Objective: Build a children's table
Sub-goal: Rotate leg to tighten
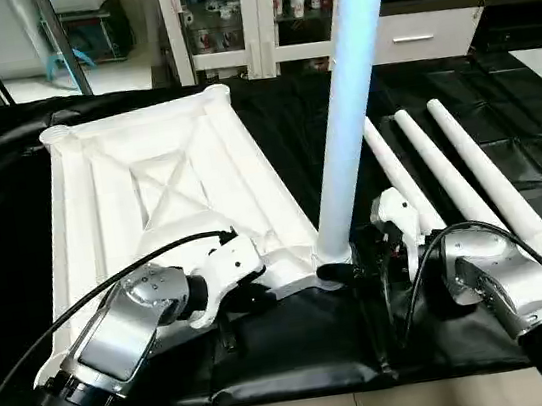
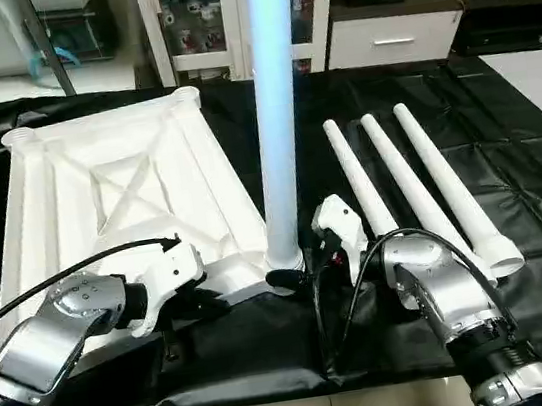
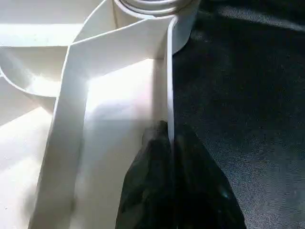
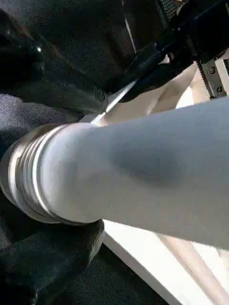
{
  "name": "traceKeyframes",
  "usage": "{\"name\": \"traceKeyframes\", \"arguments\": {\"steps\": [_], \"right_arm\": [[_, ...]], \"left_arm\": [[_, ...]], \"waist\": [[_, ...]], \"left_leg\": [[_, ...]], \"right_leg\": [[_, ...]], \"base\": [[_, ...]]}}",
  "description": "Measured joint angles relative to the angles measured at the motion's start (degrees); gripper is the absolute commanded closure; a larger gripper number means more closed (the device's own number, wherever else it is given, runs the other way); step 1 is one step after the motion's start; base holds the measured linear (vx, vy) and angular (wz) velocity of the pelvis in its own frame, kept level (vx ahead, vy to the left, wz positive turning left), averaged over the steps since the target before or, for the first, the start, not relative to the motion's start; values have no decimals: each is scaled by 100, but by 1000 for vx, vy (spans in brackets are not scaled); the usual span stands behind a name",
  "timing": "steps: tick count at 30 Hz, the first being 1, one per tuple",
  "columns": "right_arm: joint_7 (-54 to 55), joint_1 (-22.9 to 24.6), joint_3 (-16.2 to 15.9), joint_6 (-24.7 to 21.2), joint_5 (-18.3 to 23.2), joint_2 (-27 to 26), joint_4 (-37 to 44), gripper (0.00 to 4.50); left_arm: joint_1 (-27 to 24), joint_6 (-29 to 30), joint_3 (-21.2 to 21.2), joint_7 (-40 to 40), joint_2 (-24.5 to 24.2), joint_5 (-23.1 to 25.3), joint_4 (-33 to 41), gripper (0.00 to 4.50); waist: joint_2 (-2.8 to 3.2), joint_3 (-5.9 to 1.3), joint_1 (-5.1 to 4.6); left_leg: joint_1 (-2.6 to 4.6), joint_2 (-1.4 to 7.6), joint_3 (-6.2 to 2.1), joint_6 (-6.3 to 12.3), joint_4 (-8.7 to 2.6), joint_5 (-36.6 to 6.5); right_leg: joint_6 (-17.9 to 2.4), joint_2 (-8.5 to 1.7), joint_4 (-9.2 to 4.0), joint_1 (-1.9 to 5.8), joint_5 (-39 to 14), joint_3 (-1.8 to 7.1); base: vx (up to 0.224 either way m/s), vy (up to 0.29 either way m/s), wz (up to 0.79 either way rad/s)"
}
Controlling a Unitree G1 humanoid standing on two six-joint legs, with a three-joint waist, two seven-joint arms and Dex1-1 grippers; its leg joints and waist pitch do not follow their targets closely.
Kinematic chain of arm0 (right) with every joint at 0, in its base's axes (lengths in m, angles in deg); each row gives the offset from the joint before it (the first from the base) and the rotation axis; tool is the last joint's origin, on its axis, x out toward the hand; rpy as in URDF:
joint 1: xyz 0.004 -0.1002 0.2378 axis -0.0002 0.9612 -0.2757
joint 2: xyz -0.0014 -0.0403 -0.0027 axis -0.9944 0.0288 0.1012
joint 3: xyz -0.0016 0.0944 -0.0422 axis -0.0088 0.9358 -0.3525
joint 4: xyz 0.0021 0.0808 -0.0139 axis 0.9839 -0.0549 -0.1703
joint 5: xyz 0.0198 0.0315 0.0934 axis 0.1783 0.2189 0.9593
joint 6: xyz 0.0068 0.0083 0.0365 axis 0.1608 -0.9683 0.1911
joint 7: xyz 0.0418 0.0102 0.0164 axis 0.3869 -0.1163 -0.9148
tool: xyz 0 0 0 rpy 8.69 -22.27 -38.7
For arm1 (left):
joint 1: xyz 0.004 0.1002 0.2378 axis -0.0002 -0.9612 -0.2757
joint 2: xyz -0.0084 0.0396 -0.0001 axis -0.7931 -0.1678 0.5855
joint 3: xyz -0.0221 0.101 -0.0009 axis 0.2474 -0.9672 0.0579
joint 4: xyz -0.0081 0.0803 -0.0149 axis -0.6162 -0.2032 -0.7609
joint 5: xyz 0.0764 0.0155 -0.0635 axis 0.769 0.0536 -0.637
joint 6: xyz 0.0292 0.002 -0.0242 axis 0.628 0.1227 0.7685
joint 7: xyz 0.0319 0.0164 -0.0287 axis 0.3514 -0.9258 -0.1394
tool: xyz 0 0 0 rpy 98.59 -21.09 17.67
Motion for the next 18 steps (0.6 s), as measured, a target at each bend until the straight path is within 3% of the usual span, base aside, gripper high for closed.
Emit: {"name": "traceKeyframes", "arguments": {"steps": [6, 15, 18], "right_arm": [[-25, -8, 5, 9, -2, 5, -4, 173], [2, -9, 18, 172, -113, -81, -108, 182], [683, -82, 89, 368, -249, -471, -421, 183]], "left_arm": [[-1, 6, -3, -43, -21, 1, 11, 450], [-1, 44, 7, -52, -32, 8, 4, 450], [74, 32, 121, 247, 216, 64, -299, 450]], "waist": [[0, 0, 1], [0, -1, -4], [0, -1, -48]], "left_leg": [[0, 0, 0, 0, 0, 0], [14, 1, 0, 0, 4, 0], [46, 0, 0, -5, 3, 3]], "right_leg": [[0, 0, 1, 0, 0, -1], [0, 0, 7, 9, 0, 0], [-7, 0, 10, 52, 4, 3]], "base": [[0, 0, 0], [0, 0, 0], [0, 0, 0]]}}
